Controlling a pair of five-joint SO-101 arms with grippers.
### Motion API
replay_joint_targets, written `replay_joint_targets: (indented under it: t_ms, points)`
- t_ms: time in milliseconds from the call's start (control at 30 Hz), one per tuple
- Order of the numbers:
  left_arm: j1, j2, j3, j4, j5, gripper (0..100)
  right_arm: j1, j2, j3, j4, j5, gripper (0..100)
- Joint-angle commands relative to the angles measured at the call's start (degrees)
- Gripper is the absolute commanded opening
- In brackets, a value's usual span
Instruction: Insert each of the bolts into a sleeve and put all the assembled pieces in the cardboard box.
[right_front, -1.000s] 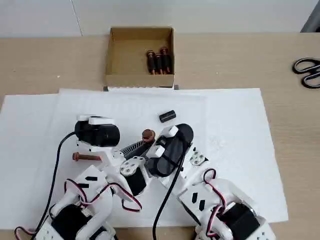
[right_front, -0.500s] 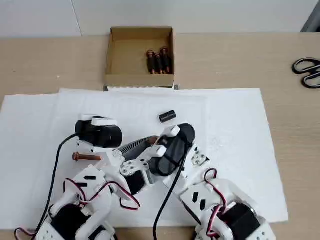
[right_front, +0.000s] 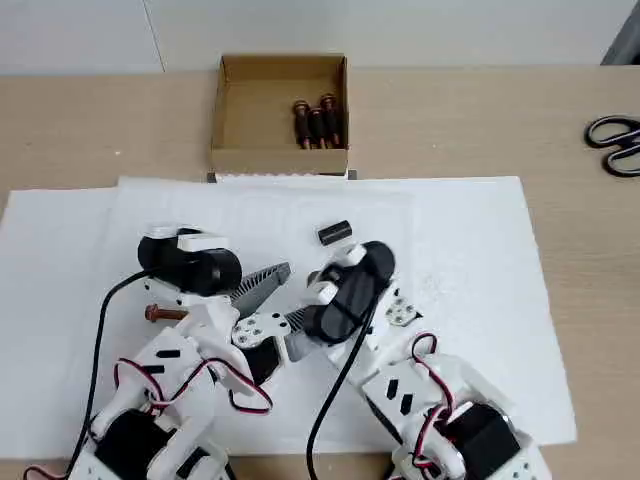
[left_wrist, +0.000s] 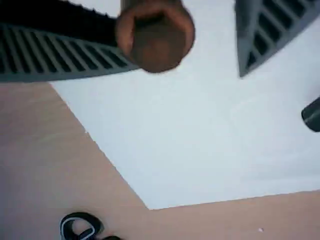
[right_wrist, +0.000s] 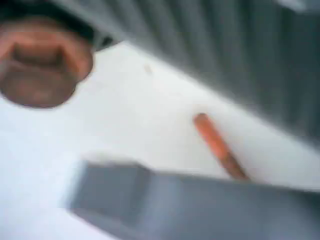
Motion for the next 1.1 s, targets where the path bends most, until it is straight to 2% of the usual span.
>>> replay_joint_targets:
  t_ms: [0, 200, 333, 533, 700, 867, 1000, 1067]
  points:
    - [-0.18, -0.62, -3.91, -0.26, -0.18, 19, 1.8, -0.66, -0.97, -1.54, 0.18, 0.2]
    - [-1.23, -0.62, -5.93, -0.35, -0.18, 0, 1.89, -0.66, -0.88, -1.54, 0.18, 0.2]
    - [-7.91, -0.62, -5.85, -0.35, -0.44, 0, 4.18, -0.66, -0.88, -1.54, 0.18, 0.2]
    - [-22.86, -0.26, 0.04, -0.26, -0.79, 1, 12.0, -0.4, 2.02, -2.24, -1.23, 0.2]
    - [-29.27, -0.62, 15.08, -0.79, -10.99, 1, 16.57, 0.92, 4.22, -10.42, -10.37, 0.2]
    - [-33.32, -0.62, 24.92, -11.43, -12.4, 1, 18.68, 12.97, -1.32, -18.59, -11.34, 0.2]
    - [-33.32, -0.62, 29.93, -18.11, -12.31, 1, 18.86, 29.49, -13.8, -21.85, -11.16, 0.2]
    - [-33.32, -0.62, 30.11, -18.99, -12.31, 1, 18.86, 38.2, -21.19, -21.93, -11.08, 0.2]
